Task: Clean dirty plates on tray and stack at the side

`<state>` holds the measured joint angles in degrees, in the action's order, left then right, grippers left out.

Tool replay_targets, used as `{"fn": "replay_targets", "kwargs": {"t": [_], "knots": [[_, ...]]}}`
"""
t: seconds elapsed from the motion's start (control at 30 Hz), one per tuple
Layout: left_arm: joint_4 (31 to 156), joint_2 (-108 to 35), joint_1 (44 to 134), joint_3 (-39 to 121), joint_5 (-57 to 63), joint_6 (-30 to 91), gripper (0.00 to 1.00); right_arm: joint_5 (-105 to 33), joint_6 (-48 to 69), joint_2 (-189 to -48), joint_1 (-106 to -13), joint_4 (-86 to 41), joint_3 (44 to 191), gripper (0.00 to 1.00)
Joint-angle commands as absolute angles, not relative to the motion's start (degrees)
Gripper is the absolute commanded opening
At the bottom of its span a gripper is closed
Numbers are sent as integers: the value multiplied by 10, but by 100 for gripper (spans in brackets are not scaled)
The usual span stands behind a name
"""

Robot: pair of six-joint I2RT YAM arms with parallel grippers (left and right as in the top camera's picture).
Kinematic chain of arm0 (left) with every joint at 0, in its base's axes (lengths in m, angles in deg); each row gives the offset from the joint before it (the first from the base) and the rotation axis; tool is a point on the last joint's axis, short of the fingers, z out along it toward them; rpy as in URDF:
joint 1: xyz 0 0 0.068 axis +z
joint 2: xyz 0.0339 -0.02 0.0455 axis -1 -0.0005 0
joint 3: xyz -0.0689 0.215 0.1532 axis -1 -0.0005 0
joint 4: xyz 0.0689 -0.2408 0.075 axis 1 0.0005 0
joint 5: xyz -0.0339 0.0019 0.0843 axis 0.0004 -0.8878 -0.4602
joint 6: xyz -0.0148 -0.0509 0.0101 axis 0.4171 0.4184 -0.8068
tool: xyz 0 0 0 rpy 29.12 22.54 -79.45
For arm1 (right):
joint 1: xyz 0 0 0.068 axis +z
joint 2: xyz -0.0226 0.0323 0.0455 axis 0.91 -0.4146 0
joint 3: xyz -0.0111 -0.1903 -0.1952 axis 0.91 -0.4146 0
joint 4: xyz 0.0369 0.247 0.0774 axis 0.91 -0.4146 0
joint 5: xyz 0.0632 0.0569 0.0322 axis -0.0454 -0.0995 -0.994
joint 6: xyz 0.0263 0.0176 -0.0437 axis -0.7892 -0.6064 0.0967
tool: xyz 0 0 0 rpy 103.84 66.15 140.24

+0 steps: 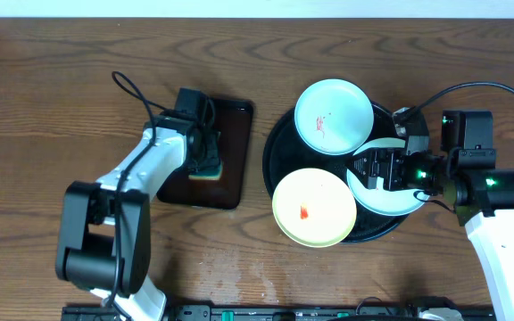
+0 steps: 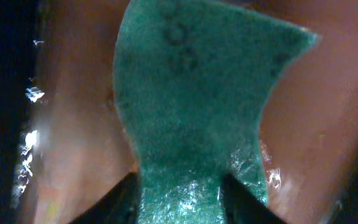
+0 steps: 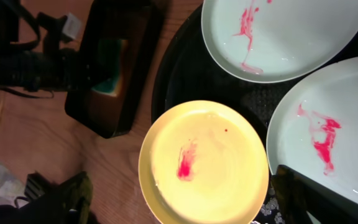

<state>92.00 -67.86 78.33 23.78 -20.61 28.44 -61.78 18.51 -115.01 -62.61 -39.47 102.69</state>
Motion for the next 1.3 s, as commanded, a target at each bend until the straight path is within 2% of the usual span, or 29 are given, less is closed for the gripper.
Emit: {"fn": "replay_targets", "kwargs": {"t": [0.0,0.03,0.07,0.27,0.3,0.33,0.37,0.4,0.43,0.5,0.73,0.8,0.83,0.97,1.0,1.23,1.27], "knots": [[917,-703,785,247,-182,290,19,-628,180,-1149,-613,-396,1035,89],[918,-704,785,247,-170,290,11,-628,180,-1149,-613,-396,1035,89],[920,-704,784,247,-164,290,8,-628,180,-1149,-613,-396,1035,88],[971,-673,786,259,-163,285,8,-628,179,-1149,-613,-399,1035,85],[976,-663,786,263,-163,285,14,-628,179,-1149,-613,-400,1035,85],[978,-653,786,265,-163,285,29,-628,179,-1149,-613,-400,1035,85],[976,-640,786,266,-166,285,49,-628,179,-1149,-613,-401,1035,85],[974,-631,786,266,-175,284,59,-628,179,-1149,-613,-402,1035,85],[969,-623,786,266,-195,284,64,-628,179,-1149,-613,-403,1035,85],[954,-620,786,265,-240,284,64,-628,179,-1149,-613,-403,1035,85],[856,-666,785,245,-262,284,64,-628,179,-1149,-613,-407,1035,86],[842,-689,784,245,-243,284,57,-628,179,-1149,-613,-409,1035,86],[837,-700,784,245,-233,284,51,-628,179,-1149,-613,-409,1035,86],[836,-730,784,245,-202,284,9,-628,179,-1149,-613,-409,1035,86],[838,-733,784,245,-199,284,8,-628,179,-1149,-613,-409,1035,86],[877,-688,784,262,-191,284,9,-628,179,-1149,-613,-410,1035,85],[885,-673,784,264,-191,284,26,-628,179,-1149,-613,-411,1035,84]]}}
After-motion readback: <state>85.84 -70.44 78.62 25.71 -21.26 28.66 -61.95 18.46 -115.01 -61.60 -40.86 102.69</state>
